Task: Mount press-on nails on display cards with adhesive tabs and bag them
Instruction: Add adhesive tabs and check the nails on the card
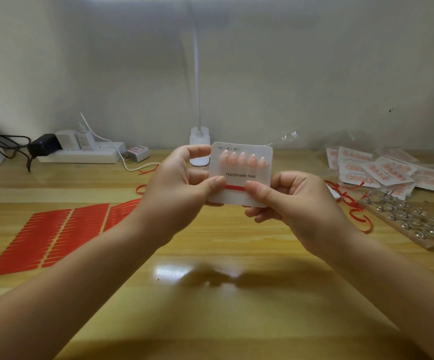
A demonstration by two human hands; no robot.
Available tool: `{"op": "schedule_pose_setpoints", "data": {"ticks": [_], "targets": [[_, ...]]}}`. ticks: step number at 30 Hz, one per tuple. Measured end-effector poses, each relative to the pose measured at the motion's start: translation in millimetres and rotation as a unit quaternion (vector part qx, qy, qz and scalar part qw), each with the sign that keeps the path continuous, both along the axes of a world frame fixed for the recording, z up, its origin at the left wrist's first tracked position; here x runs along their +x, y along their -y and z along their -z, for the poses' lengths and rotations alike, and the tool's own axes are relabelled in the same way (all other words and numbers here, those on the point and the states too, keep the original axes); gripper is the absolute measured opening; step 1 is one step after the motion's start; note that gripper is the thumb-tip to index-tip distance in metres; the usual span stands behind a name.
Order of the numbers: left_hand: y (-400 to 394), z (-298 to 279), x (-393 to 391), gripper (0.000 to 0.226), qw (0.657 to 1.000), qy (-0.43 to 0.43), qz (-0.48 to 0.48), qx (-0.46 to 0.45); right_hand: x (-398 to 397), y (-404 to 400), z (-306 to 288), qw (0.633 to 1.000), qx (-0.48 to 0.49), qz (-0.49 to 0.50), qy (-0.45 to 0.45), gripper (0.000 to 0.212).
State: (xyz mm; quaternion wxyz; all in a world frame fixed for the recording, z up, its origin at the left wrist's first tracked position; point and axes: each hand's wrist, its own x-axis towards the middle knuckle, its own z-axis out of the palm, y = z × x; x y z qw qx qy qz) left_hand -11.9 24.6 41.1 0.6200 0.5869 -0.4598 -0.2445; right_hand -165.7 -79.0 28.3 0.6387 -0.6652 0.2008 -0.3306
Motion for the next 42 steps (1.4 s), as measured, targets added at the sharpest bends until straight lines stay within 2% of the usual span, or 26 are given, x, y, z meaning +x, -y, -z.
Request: {"op": "schedule_pose_setpoints", "data": {"ticks": [4,9,11,13,14,16,18,28,33,37,40,42], "targets": [[1,-1,10,0.051,0.996,-0.079,0.022,0.032,-1,7,-1,0.998,0.034,-0.058,-0.011,0.027],[4,5,12,0.045,0.991,-0.125,0.018,0.045,-1,10,1,0.996,0.052,-0.071,-0.020,0.023],[5,9,9,0.053,0.991,-0.124,0.006,0.046,0,7,4,0.997,0.038,-0.056,-0.024,0.017],[6,13,4,0.072,0.995,-0.084,-0.007,0.056,1,4,8,0.999,0.013,-0.038,-0.028,0.014],[6,16,2,0.073,0.997,-0.057,-0.014,0.059,2,2,10,0.999,0.003,-0.033,-0.032,0.014],[7,21,0,0.063,0.998,-0.024,-0.021,0.058,3,0,13,0.998,-0.009,-0.035,-0.045,0.014],[8,23,2,0.054,0.998,-0.031,-0.010,0.057,3,0,14,0.997,-0.004,-0.044,-0.056,0.014],[10,20,26,0.043,0.970,-0.172,0.113,0.126,5,12,25,0.994,0.068,-0.074,-0.048,0.013],[13,22,28,0.046,0.973,-0.182,0.071,0.122,5,15,31,0.993,0.105,-0.035,-0.037,0.023],[13,24,27,0.050,0.977,-0.148,0.063,0.140,8,14,38,0.989,0.129,-0.053,-0.043,0.011],[14,25,24,0.054,0.980,-0.135,0.051,0.137,10,11,42,0.990,0.123,-0.041,-0.058,0.011],[14,29,21,0.063,0.987,-0.114,-0.003,0.109,11,9,43,0.991,0.115,-0.025,-0.061,0.014]]}}
